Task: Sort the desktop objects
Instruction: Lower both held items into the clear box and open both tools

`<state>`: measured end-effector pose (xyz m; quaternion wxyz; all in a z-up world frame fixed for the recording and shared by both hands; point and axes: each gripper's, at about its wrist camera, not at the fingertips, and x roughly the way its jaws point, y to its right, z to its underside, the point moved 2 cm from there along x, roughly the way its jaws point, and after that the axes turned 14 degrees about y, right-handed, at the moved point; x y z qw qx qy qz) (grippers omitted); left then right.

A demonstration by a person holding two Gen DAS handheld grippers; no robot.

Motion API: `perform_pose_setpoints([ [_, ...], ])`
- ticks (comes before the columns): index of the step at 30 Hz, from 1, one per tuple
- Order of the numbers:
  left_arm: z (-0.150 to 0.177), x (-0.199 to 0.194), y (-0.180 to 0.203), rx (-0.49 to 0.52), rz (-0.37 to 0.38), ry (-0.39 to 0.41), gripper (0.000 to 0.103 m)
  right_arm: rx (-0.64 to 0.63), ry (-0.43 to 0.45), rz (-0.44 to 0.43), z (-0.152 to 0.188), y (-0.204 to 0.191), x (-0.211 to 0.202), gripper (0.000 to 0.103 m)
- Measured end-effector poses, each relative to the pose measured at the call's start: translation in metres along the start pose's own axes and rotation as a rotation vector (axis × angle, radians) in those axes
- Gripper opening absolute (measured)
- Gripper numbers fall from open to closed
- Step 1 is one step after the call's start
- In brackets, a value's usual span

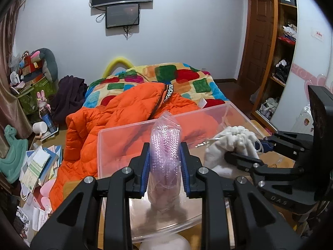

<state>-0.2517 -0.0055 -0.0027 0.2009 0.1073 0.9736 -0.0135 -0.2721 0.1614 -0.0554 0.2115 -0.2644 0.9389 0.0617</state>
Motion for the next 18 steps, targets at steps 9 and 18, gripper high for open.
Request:
perform_pose_setpoints([
  [9, -0.006, -0.01, 0.005, 0.038, -0.038, 0.037, 0.056, -0.089, 0.054, 0.089, -0.005, -0.012, -0.009, 0.069],
  [18, -0.012, -0.024, 0.009, 0.063, -0.059, 0.068, 0.071, -0.126, 0.098, 0.135, -0.013, -0.016, -0.025, 0.085],
])
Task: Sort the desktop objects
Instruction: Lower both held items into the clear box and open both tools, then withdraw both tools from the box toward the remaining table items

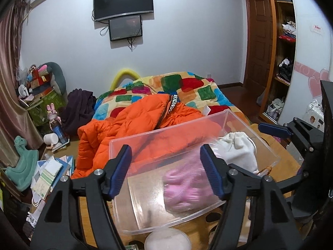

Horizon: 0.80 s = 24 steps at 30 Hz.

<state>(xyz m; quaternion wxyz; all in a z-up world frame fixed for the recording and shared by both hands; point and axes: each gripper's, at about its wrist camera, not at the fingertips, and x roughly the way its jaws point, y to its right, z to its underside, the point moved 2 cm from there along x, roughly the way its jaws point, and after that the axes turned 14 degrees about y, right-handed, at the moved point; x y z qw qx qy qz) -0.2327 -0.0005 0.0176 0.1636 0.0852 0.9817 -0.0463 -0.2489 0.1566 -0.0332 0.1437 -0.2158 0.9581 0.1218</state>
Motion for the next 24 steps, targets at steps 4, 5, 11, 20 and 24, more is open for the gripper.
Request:
perform_pose_setpoints([
  [4, -0.005, -0.011, 0.002, 0.011, -0.006, 0.018, 0.075, 0.008, 0.011, 0.017, -0.002, 0.005, -0.009, 0.089],
  [5, -0.005, -0.013, 0.003, 0.014, -0.009, 0.022, 0.078, 0.014, 0.013, 0.018, -0.003, 0.007, -0.011, 0.09],
  [11, -0.007, -0.036, 0.004, 0.012, -0.023, 0.053, 0.089, 0.014, 0.031, 0.041, -0.004, 0.009, -0.032, 0.091],
  [20, 0.005, -0.071, -0.001, -0.019, -0.059, 0.061, 0.092, -0.008, 0.054, 0.066, 0.002, 0.002, -0.068, 0.091],
  [24, 0.017, -0.086, -0.003, -0.031, -0.069, 0.053, 0.093, 0.007, 0.059, 0.068, 0.008, 0.001, -0.081, 0.093],
])
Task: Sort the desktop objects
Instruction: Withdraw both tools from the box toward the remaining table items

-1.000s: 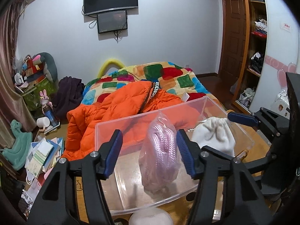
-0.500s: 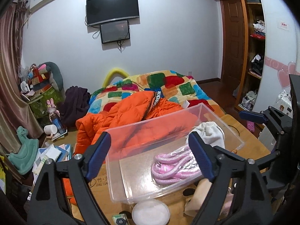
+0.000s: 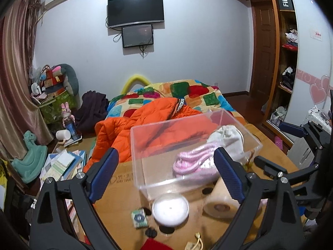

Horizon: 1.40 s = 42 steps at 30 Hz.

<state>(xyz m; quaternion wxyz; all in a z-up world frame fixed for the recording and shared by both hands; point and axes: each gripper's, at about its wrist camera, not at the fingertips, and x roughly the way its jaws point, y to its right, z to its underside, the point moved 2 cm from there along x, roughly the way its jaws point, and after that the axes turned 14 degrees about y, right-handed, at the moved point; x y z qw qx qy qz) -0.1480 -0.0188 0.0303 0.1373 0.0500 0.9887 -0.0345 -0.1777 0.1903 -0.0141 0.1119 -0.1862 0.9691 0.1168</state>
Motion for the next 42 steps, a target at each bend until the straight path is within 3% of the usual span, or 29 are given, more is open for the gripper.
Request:
perform_pose_setpoints([
  [15, 0.07, -0.054, -0.022, -0.096, -0.037, -0.101, 0.094, 0.195, -0.041, -0.004, 0.037, 0.011, -0.043, 0.095],
  [22, 0.106, -0.068, -0.018, -0.09, -0.05, -0.163, 0.094, 0.155, -0.064, -0.037, 0.055, -0.007, -0.055, 0.095],
  [26, 0.121, -0.069, -0.019, -0.128, -0.011, -0.196, 0.094, 0.114, -0.077, -0.052, 0.066, -0.021, -0.061, 0.095],
  [42, 0.154, -0.046, -0.025, -0.141, 0.061, -0.272, 0.094, 0.18, -0.224, -0.056, 0.094, -0.023, -0.019, 0.095],
])
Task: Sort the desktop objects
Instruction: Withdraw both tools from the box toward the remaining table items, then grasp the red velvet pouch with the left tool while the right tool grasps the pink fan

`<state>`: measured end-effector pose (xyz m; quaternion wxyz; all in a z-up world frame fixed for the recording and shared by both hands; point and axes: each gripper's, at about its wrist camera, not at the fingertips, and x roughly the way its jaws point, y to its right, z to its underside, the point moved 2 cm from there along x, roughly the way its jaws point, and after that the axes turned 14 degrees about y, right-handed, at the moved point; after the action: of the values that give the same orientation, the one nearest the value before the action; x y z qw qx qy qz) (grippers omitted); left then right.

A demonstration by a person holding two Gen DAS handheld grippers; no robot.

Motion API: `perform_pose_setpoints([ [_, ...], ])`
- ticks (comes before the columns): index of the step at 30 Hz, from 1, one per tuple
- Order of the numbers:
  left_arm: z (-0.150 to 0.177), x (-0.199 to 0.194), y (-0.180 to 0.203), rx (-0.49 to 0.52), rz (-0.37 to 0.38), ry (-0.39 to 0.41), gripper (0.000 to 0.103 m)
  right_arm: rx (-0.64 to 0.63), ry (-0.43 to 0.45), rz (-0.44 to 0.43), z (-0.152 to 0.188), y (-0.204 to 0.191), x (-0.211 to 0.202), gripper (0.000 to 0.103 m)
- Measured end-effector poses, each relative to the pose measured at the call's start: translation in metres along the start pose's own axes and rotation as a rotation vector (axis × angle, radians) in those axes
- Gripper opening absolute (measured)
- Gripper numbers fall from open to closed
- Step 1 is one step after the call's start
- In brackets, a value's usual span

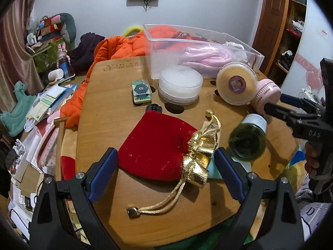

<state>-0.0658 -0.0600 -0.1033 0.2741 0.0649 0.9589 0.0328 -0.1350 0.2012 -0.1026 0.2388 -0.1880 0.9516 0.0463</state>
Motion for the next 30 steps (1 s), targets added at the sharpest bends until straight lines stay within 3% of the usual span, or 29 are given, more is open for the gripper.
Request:
perform_pose_setpoints([
  [13, -0.014, 0.016, -0.008, -0.023, 0.026, 0.015, 0.094, -0.031, -0.001, 0.033, -0.002, -0.004, 0.017, 0.095],
  [20, -0.021, 0.023, -0.008, -0.064, 0.033, 0.026, 0.094, -0.004, -0.008, 0.009, 0.0, -0.001, 0.021, 0.094],
  [30, -0.024, 0.03, -0.003, -0.045, -0.003, 0.033, 0.093, -0.03, 0.022, 0.001, -0.001, -0.004, 0.013, 0.093],
])
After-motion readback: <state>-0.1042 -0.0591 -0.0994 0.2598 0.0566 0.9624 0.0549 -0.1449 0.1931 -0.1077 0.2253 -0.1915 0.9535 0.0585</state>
